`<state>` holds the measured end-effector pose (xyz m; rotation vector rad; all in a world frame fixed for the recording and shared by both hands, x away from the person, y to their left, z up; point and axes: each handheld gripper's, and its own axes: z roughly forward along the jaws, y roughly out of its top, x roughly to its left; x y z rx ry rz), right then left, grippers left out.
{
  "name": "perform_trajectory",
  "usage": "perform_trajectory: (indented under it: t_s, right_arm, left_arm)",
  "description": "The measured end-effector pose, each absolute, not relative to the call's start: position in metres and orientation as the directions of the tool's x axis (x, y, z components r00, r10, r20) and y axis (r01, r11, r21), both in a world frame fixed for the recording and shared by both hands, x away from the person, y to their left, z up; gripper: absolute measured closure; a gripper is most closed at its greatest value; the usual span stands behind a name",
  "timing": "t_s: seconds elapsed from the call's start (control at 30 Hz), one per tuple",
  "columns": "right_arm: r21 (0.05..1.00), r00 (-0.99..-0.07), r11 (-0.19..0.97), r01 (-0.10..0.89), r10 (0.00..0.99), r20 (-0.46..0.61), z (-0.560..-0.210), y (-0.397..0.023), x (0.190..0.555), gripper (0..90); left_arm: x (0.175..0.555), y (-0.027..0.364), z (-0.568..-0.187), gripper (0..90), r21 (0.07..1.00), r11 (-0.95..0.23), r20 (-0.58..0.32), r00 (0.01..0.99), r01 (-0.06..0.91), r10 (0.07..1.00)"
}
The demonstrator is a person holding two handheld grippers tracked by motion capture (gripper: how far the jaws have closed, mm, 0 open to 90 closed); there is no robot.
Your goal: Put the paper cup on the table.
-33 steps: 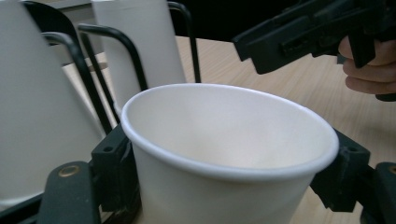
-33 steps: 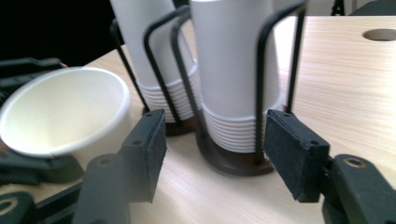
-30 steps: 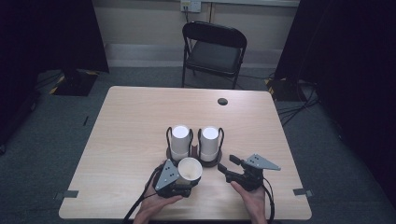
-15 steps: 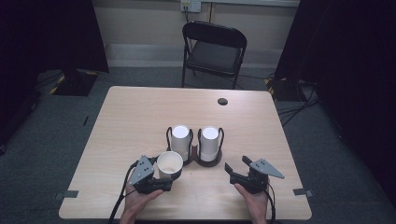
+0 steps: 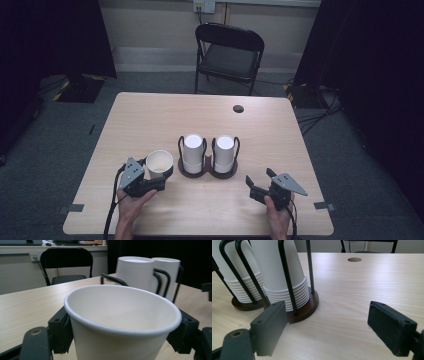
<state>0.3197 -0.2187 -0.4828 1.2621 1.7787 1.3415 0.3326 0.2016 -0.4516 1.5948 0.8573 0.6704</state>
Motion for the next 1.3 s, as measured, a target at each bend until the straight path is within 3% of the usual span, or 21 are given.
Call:
perform_trajectory:
  t_s: [0.33,0.83,1.3]
  right_arm:
    - [0.955,-0.327,0.045,0.292,0.944,0.056,-0.487,-0.218,0.320,13.7]
    - [0.967,-0.305,0.057,0.249,0.952,0.022,-0.494,-0.214,0.316,13.6]
    - [0.964,-0.309,0.061,0.258,0.951,0.022,-0.494,-0.214,0.316,13.8]
  left_arm:
    - [0.357,0.208,-0.442,21.7,0.983,-0.072,-0.030,0.532,0.169,0.846]
    - [0.398,0.220,-0.451,21.3,0.977,-0.028,-0.068,0.436,0.210,0.897]
    - [0.429,0.215,-0.464,20.6,0.965,-0.054,-0.067,0.442,0.256,0.894]
